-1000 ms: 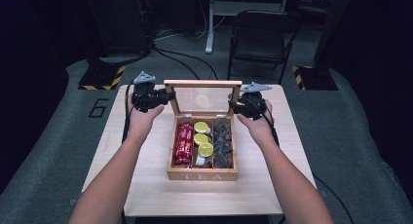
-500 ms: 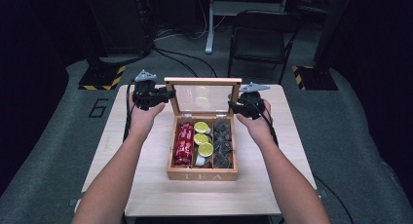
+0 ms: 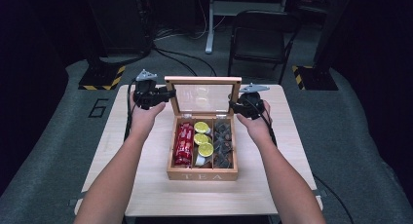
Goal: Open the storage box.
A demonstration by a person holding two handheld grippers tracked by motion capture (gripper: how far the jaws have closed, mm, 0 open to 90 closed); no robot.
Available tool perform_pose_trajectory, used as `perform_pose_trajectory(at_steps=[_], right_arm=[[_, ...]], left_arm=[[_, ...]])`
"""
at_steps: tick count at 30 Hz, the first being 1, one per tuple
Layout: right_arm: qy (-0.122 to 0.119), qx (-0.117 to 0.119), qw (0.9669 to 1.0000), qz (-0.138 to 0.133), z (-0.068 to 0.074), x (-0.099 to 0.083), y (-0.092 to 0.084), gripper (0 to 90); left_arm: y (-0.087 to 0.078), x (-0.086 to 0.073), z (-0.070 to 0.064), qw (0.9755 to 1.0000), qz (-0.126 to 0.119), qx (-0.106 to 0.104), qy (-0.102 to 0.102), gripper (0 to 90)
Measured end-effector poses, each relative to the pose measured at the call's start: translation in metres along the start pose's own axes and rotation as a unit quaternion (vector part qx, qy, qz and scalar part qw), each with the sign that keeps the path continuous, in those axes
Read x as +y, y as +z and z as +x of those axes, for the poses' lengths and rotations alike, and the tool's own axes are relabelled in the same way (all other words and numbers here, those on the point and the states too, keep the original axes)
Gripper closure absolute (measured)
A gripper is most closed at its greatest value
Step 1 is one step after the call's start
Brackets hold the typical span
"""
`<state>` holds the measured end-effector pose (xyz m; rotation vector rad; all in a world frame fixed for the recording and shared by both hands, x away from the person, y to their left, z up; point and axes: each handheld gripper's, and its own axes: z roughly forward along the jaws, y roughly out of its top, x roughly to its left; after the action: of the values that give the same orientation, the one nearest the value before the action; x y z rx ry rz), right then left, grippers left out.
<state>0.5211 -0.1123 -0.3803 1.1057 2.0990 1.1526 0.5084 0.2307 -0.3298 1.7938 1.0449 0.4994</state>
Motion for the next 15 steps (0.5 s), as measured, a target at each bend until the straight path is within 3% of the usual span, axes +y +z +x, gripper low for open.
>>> perform_pose_trajectory(at_steps=[15], right_arm=[[0.008,0.004,0.9999,0.013,-0.0023,-0.008,0.0089,63.3]], left_arm=[[0.0017,0.0017,0.0007,1.0,0.003,0.002,0.002,61.6]])
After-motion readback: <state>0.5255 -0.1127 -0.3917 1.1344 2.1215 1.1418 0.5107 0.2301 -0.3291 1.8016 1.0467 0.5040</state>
